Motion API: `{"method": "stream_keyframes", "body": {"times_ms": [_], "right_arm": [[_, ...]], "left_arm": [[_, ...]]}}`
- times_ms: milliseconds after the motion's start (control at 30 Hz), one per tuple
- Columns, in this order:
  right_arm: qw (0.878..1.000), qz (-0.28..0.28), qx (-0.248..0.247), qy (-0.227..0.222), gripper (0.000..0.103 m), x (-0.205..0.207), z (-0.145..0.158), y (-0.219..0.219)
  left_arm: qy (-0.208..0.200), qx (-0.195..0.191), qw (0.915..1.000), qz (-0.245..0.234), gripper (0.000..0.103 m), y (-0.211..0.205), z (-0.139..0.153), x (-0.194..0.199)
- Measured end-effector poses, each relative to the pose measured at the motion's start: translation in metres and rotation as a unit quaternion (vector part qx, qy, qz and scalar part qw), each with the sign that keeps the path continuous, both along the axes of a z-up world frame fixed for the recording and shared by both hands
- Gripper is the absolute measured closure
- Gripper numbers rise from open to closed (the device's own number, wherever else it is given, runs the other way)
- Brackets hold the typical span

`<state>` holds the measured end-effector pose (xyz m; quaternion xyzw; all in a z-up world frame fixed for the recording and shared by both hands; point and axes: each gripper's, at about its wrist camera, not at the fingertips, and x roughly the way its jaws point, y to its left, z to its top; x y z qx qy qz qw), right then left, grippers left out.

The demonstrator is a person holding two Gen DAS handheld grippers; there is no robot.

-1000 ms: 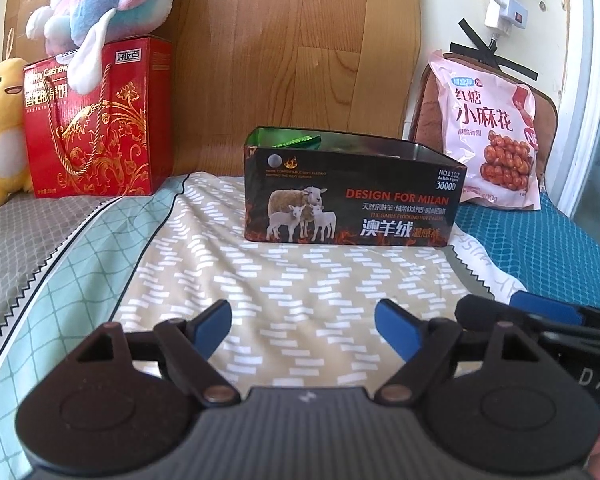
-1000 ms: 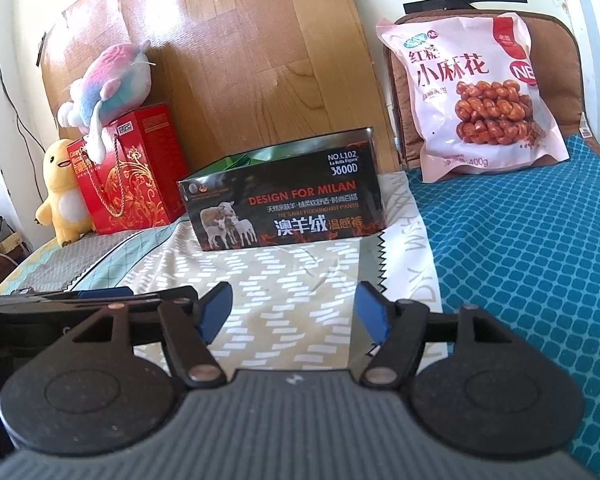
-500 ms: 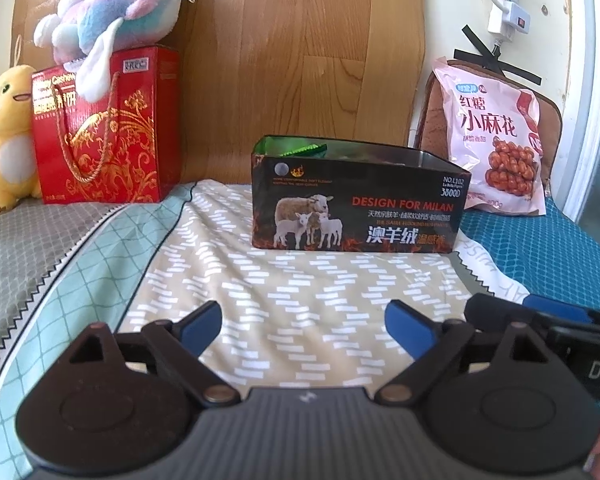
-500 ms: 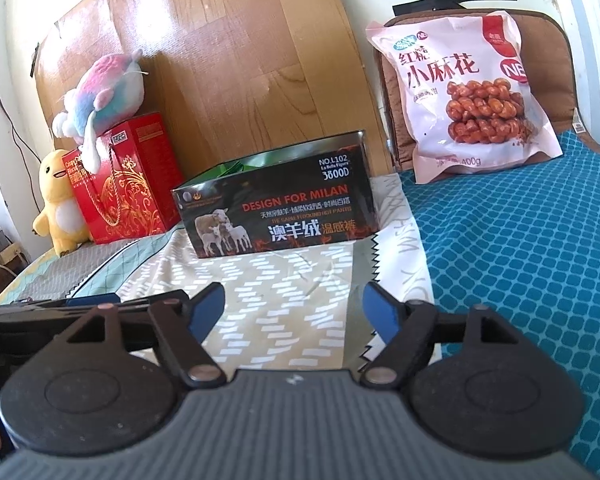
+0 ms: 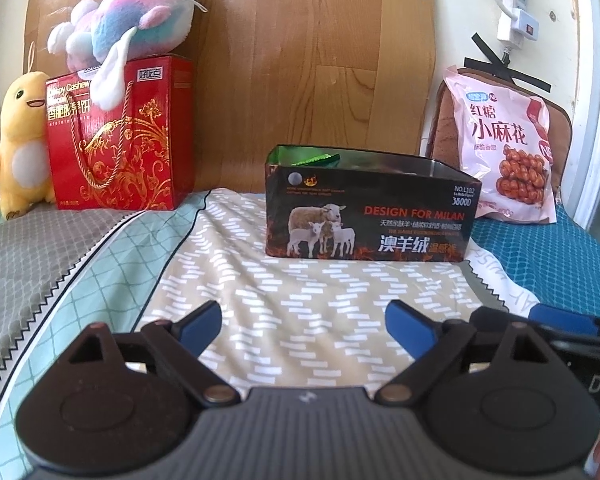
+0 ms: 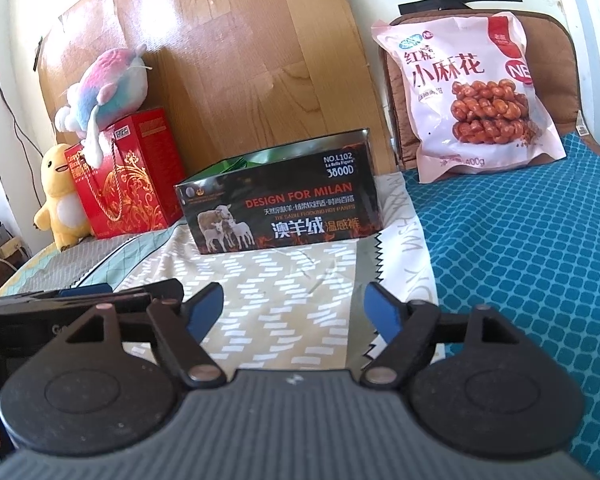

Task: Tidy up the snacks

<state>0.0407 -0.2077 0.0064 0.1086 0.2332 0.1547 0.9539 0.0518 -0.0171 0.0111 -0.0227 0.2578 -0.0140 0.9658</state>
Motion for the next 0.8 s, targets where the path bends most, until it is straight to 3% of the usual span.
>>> {"method": "stream_keyframes", "body": {"times_ms": [800], "right_arm": [[1.000, -0.004, 0.008, 0.000, 0.020, 0.000, 0.000, -0.003]], "left_arm": [[-0.043, 0.005, 0.9983, 0.040, 0.000, 0.002, 0.003, -0.013]]}}
